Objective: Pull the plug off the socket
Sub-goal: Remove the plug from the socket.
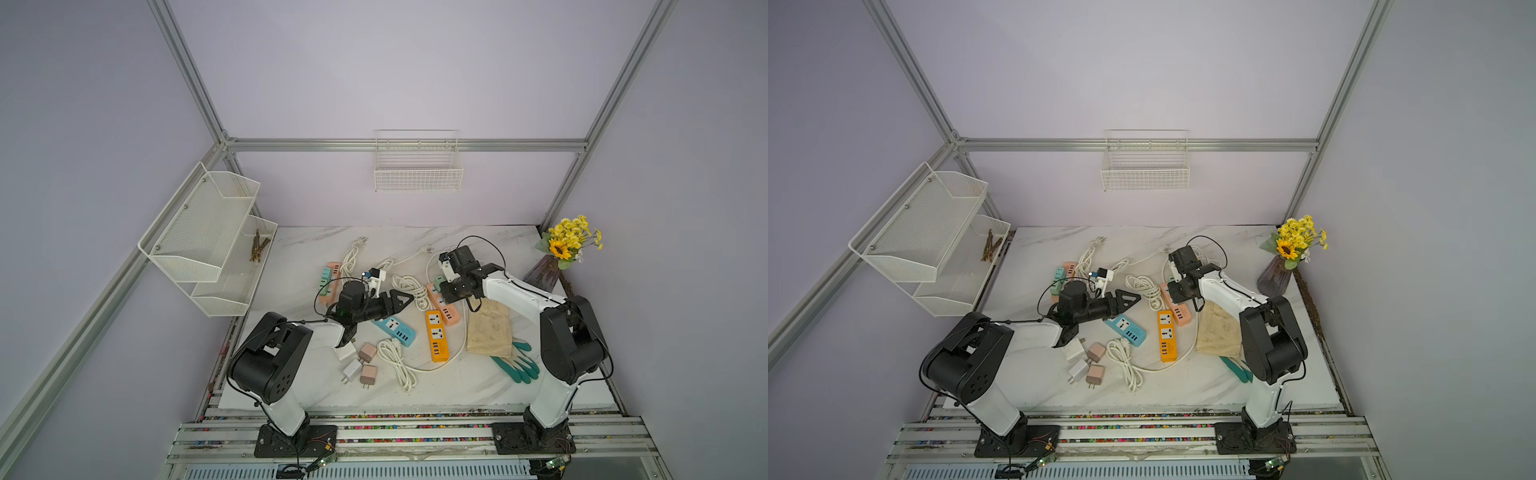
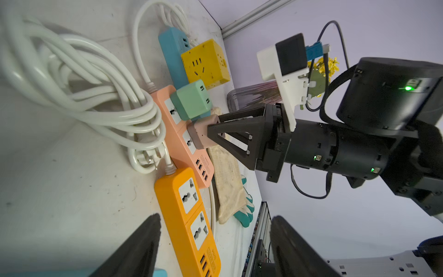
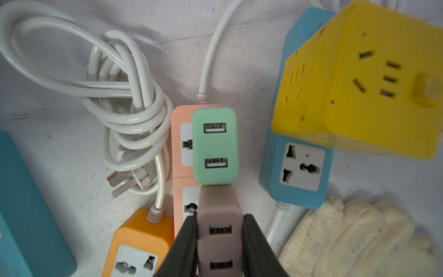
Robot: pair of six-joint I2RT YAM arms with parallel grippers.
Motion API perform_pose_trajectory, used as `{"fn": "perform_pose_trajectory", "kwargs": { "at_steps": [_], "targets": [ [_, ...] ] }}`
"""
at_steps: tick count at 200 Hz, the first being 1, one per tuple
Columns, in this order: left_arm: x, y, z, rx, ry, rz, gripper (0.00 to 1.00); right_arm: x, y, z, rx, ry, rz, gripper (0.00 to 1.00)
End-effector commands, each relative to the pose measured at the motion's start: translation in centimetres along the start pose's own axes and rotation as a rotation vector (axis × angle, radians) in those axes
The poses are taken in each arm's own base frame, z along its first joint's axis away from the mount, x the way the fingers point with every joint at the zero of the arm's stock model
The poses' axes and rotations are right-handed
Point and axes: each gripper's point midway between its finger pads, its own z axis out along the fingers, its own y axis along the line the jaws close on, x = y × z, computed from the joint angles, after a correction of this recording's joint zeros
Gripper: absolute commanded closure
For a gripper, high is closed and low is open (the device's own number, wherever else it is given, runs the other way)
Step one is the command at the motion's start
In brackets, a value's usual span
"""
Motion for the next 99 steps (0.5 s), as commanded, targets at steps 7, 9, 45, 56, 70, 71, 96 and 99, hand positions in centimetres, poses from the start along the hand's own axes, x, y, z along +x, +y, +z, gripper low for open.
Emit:
{"fn": "perform_pose_trajectory", "kwargs": {
  "at_steps": [7,9,45,56,70,71,96,99],
  "targets": [
    [0.8,0.3,3.0,-0.117,0.047,-0.006,0.42,1.9,0.2,0.8,-0.009,0.046,0.072,0.74],
    [0.8,0.4,3.2,-0.124,0.052,-0.009,0.44,1.9,0.3,0.8,-0.011,0.043,0.074,0.75],
    [0.7,1.5,6.9,-0.206,0.088,-0.099,0.53,2.0,0.3,0.7,-0.014,0.023,0.084,0.74],
    [0.7,1.9,7.9,-0.247,0.1,-0.11,0.55,2.0,0.3,0.7,-0.015,0.021,0.083,0.74],
    [0.4,2.9,8.6,-0.345,0.097,-0.118,0.55,2.1,0.3,0.8,-0.017,0.022,0.083,0.74],
    [0.3,2.9,8.6,-0.351,0.096,-0.118,0.55,2.1,0.3,0.8,-0.019,0.02,0.083,0.74],
    [0.4,4.2,9.8,-0.426,0.112,-0.135,0.56,2.2,0.6,1.0,-0.034,0.021,0.085,0.74],
    [0.4,4.3,9.9,-0.427,0.113,-0.138,0.57,2.3,0.6,1.1,-0.035,0.023,0.085,0.74]
  ]
}}
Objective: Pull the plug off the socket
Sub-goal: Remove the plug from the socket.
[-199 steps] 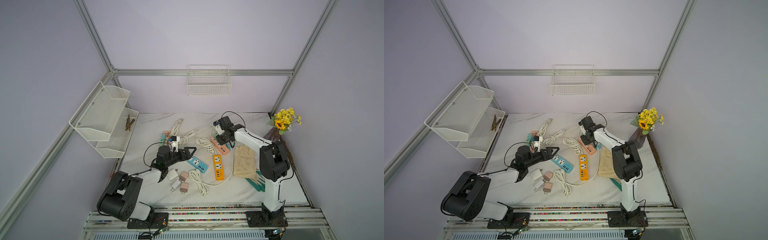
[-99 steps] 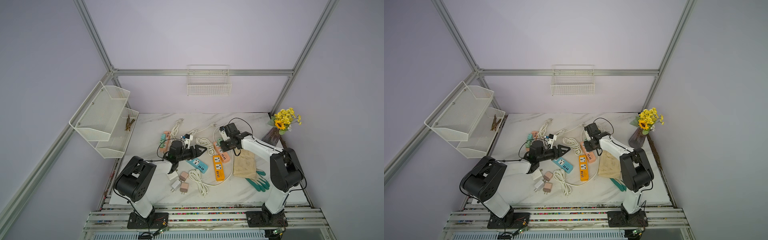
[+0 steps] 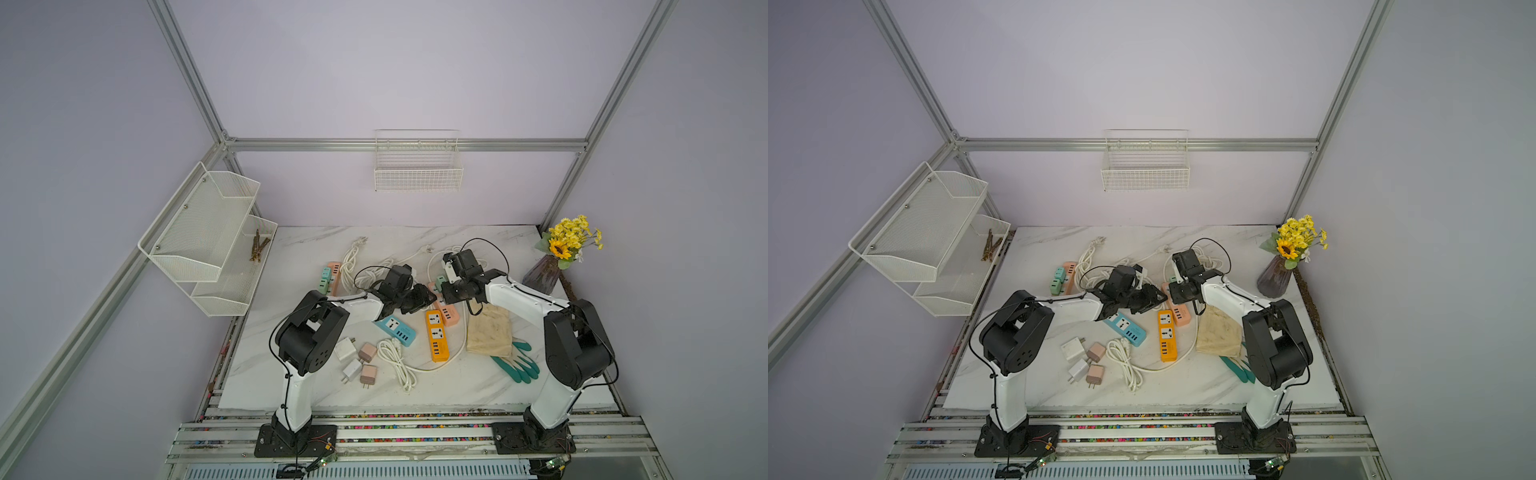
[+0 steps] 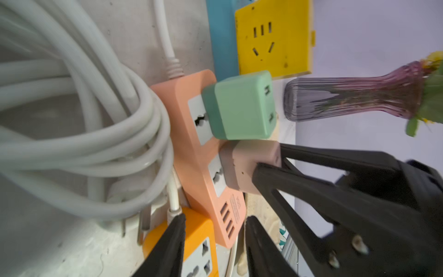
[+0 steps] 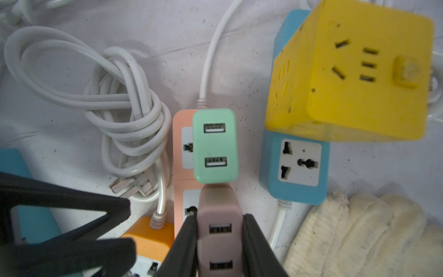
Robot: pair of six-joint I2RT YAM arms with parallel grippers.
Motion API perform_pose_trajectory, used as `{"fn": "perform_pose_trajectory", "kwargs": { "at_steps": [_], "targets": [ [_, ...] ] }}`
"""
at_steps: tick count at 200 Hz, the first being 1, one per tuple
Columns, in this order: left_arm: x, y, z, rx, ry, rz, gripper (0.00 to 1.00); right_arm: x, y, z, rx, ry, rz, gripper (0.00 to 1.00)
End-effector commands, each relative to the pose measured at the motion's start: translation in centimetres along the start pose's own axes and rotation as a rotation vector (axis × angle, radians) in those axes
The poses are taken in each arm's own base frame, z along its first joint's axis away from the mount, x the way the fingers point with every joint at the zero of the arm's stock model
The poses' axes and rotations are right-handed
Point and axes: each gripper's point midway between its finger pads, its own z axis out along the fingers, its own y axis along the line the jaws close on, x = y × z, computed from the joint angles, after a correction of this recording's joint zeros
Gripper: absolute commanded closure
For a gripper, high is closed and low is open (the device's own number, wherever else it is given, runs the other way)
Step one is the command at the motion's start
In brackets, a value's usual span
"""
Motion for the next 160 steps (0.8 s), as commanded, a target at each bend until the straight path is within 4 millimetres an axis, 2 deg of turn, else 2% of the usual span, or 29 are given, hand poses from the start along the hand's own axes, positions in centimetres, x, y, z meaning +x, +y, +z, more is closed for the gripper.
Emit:
{"fn": "perform_pose_trajectory", "kwargs": {
  "at_steps": [1,48,75,107,139,149,160],
  "targets": [
    [-0.1,1.0,0.6,-0.106,0.004,-0.032,0.57,2.5,0.5,1.0,-0.028,0.072,0.027,0.74],
    [-0.6,0.4,3.1,-0.089,0.045,-0.058,0.61,2.8,0.7,1.6,-0.042,0.087,0.026,0.74],
    [-0.5,2.0,3.9,-0.168,0.055,-0.093,0.63,2.8,0.8,1.7,-0.042,0.087,0.024,0.74],
    [0.7,3.9,4.3,-0.228,0.068,-0.111,0.69,2.9,1.0,1.9,-0.057,0.097,0.027,0.75],
    [1.4,5.5,4.8,-0.258,0.085,-0.117,0.73,2.5,4.6,1.7,-0.206,0.09,-0.002,0.76],
    [1.6,5.8,4.8,-0.264,0.089,-0.118,0.75,2.4,4.0,2.0,-0.161,0.095,-0.007,0.76],
    [1.9,6.1,4.8,-0.27,0.096,-0.118,0.77,2.1,2.2,2.1,-0.089,0.084,0.021,0.75]
  ]
}}
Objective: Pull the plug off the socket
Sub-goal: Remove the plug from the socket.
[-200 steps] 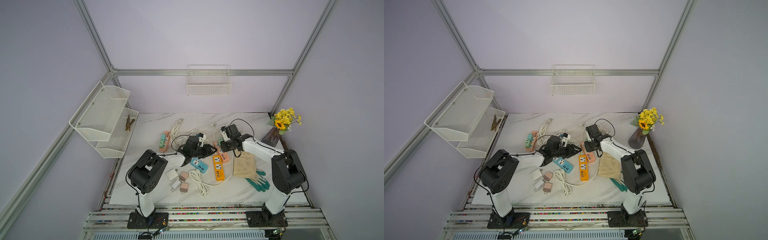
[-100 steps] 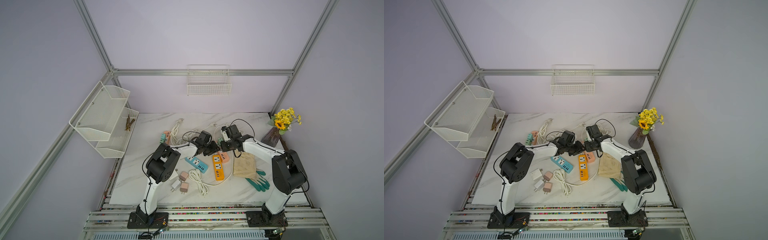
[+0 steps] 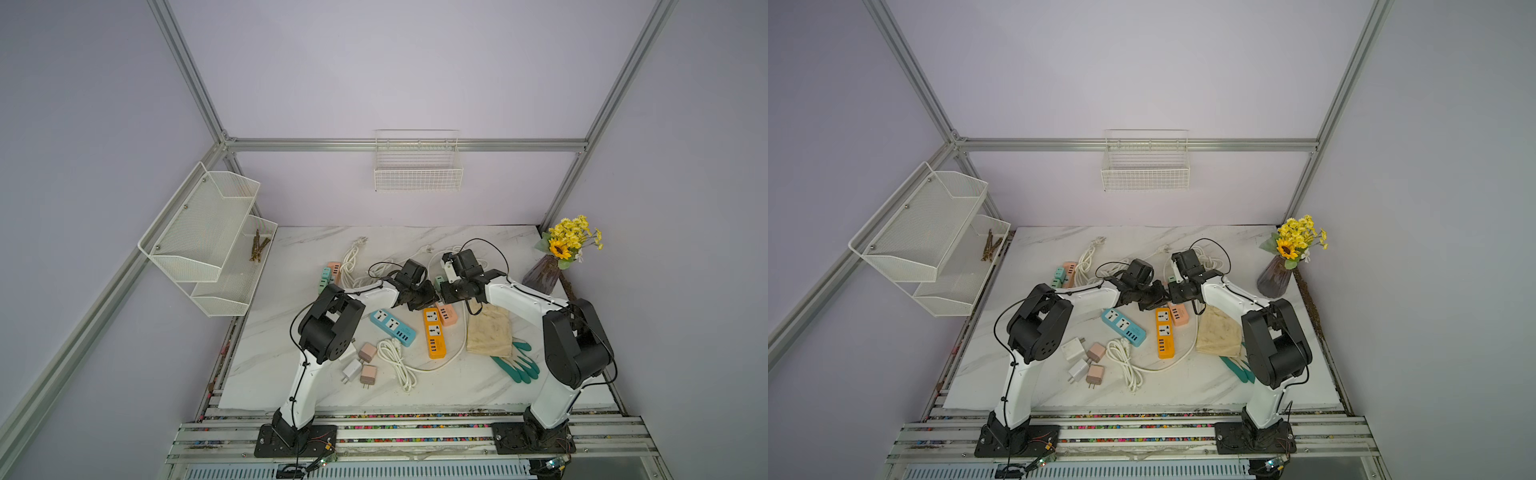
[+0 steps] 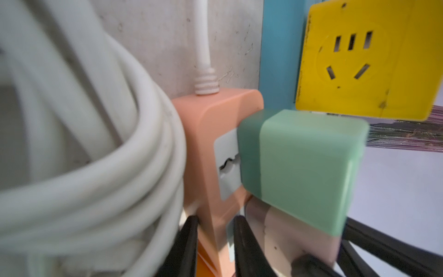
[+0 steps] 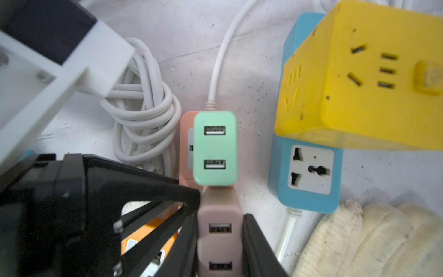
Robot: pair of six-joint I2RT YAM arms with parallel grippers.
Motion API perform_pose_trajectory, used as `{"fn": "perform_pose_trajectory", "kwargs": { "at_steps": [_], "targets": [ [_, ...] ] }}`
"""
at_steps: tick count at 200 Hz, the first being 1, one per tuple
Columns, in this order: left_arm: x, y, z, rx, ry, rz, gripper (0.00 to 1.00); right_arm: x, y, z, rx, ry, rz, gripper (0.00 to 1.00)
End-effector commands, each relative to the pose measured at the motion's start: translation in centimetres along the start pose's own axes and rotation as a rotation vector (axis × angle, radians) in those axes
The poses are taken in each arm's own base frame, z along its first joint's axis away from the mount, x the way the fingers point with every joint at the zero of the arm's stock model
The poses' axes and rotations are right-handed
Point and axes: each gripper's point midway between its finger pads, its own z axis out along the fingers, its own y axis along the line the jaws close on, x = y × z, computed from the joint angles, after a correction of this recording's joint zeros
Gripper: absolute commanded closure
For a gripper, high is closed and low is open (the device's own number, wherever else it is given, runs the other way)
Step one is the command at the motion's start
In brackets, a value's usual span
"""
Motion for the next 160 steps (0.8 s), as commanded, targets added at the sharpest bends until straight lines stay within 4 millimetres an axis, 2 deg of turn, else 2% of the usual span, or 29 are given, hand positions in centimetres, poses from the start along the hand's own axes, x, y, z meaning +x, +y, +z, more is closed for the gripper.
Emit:
{"fn": "perform_pose_trajectory", "kwargs": {
  "at_steps": [1,18,30,41,62,87,100,112,134,160],
  "targets": [
    [1.6,4.6,1.9,-0.126,0.027,-0.026,0.78,2.4,1.3,1.7,-0.045,0.09,0.021,0.75],
    [1.6,5.5,1.8,-0.135,0.022,-0.031,0.79,2.3,-1.9,1.2,0.031,0.062,0.086,0.76],
    [1.5,6.3,1.6,-0.143,0.017,-0.042,0.8,2.6,-3.0,1.0,0.024,0.05,0.128,0.76],
    [1.4,6.8,1.7,-0.143,0.019,-0.049,0.8,3.2,-2.7,1.3,-0.004,0.06,0.133,0.77],
    [1.4,7.5,1.9,-0.146,0.025,-0.052,0.81,4.0,0.5,1.8,-0.107,0.084,0.091,0.78],
    [1.5,7.4,2.3,-0.137,0.039,-0.049,0.81,3.8,4.4,1.8,-0.045,0.084,-0.03,0.78],
    [1.5,7.4,2.5,-0.133,0.046,-0.049,0.8,3.2,5.6,1.8,-0.014,0.082,-0.064,0.77],
    [1.6,7.7,2.5,-0.141,0.048,-0.049,0.81,2.6,5.5,1.9,0.025,0.088,-0.071,0.77],
    [1.8,8.2,2.5,-0.157,0.05,-0.048,0.8,1.9,3.2,1.8,0.107,0.087,-0.047,0.77],
    [2.1,8.8,2.9,-0.171,0.059,-0.051,0.8,2.5,1.5,1.3,-0.042,0.084,0.068,0.77]
  ]
}}
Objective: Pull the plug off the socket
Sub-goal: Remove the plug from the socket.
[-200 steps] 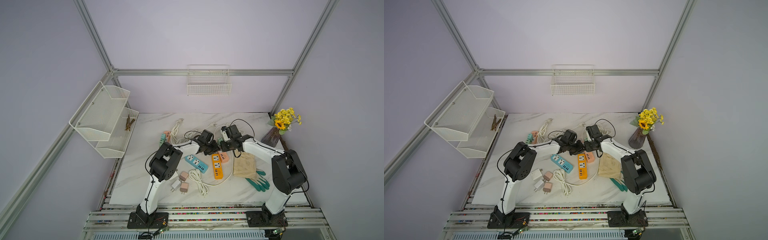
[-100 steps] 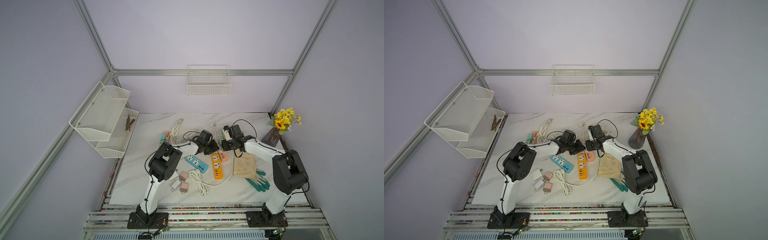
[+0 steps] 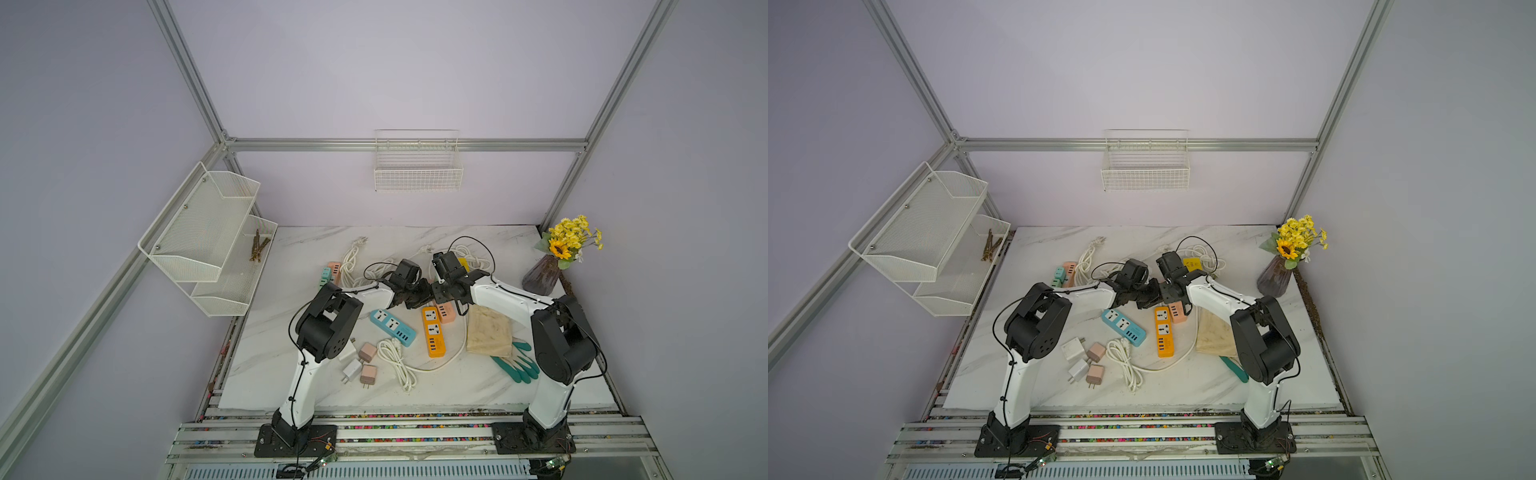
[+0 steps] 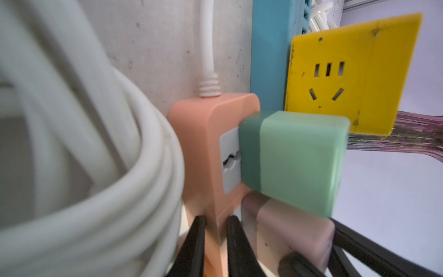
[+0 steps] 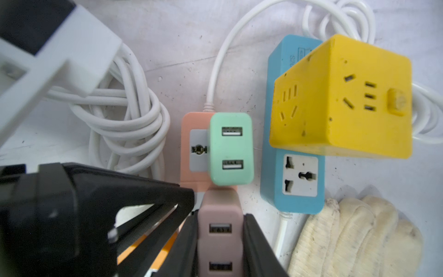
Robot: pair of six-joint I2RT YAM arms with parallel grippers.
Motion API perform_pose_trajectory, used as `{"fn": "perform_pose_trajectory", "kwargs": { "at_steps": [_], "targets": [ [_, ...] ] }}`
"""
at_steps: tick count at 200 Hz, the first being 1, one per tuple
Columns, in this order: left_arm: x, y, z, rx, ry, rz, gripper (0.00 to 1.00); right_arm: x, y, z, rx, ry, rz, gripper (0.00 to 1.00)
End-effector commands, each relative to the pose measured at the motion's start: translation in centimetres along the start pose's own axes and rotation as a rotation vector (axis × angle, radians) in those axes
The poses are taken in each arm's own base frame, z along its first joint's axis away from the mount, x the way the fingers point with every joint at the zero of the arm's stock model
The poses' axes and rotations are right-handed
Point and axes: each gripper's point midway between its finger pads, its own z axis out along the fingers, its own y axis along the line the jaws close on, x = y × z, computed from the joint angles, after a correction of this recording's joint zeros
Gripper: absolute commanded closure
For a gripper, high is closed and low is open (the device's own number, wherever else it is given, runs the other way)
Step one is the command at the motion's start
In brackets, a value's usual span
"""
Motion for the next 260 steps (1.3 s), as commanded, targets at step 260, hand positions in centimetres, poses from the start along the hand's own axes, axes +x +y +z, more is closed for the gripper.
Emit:
{"fn": "perform_pose_trajectory", "kwargs": {
  "at_steps": [260],
  "targets": [
    [2.9,9.2,3.4,-0.283,0.085,0.007,0.77,-0.8,-0.2,-5.4,-0.156,-0.082,0.093,0.79]
  ]
}}
